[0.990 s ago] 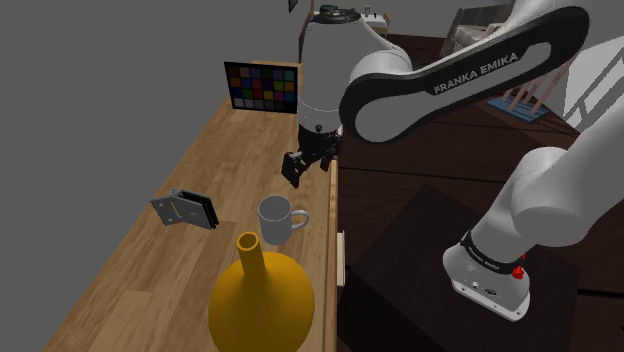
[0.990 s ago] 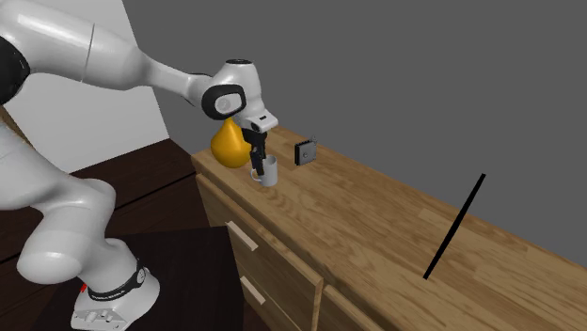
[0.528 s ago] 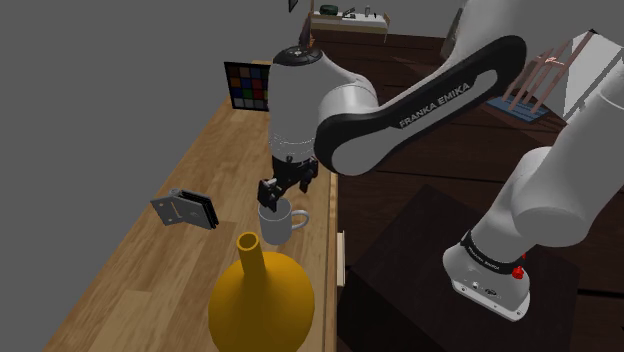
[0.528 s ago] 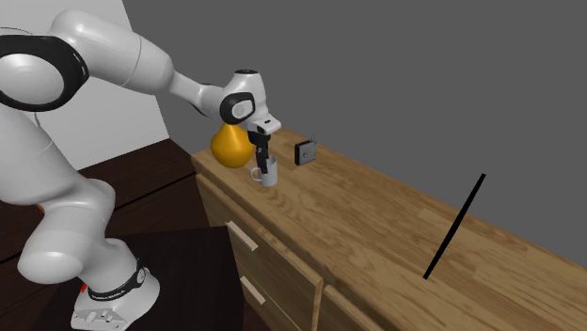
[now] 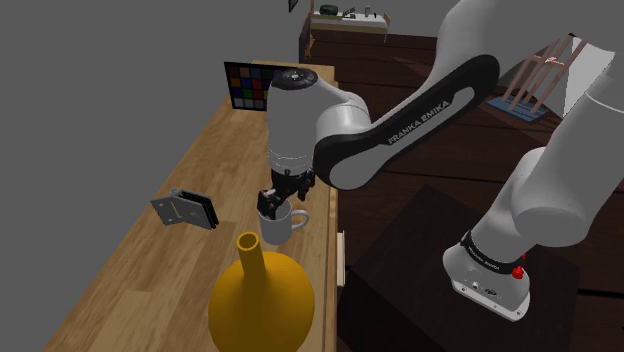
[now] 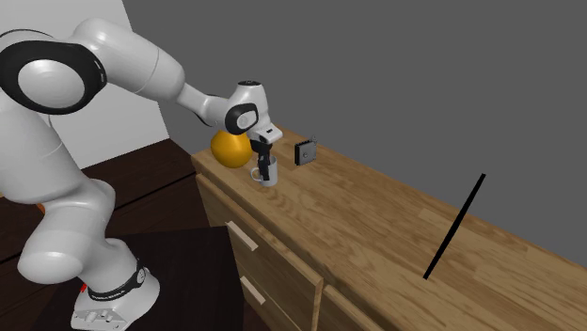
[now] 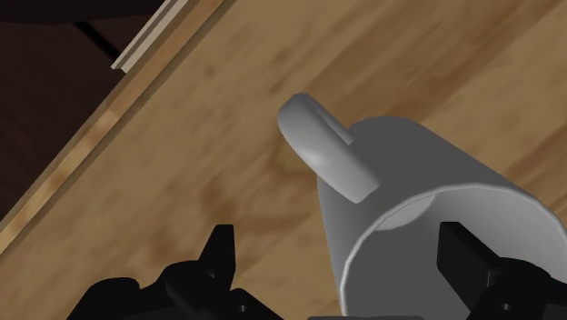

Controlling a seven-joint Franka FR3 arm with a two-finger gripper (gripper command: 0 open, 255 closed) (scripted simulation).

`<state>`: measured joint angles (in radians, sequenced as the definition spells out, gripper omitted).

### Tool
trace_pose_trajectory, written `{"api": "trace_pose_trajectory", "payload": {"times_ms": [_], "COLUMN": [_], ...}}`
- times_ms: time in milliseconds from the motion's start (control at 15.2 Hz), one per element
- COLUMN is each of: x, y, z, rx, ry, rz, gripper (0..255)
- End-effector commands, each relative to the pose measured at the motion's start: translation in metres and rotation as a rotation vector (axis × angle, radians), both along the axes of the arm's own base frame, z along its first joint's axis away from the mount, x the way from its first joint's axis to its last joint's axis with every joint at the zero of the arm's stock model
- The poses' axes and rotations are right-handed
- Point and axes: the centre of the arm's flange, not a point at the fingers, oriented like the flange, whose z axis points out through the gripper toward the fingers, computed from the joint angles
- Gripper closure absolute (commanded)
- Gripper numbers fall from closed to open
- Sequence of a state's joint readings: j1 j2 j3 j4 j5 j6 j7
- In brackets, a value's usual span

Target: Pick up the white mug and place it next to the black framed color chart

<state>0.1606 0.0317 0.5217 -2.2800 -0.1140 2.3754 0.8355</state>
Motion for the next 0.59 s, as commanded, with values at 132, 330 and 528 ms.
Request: {"api": "trace_pose_trajectory", "payload": {"times_ms": [132, 330, 528], "x": [-0.0002, -0.0002, -0.0002], "y": [0.0003, 0.0003, 0.0003], "z": [-0.0012, -0.0011, -0.0011], "rx": [0.0, 0.0, 0.0], "ry": [0.0, 0.0, 0.0], "rz": [0.0, 0.0, 0.0], "gripper": [0, 255, 255]}}
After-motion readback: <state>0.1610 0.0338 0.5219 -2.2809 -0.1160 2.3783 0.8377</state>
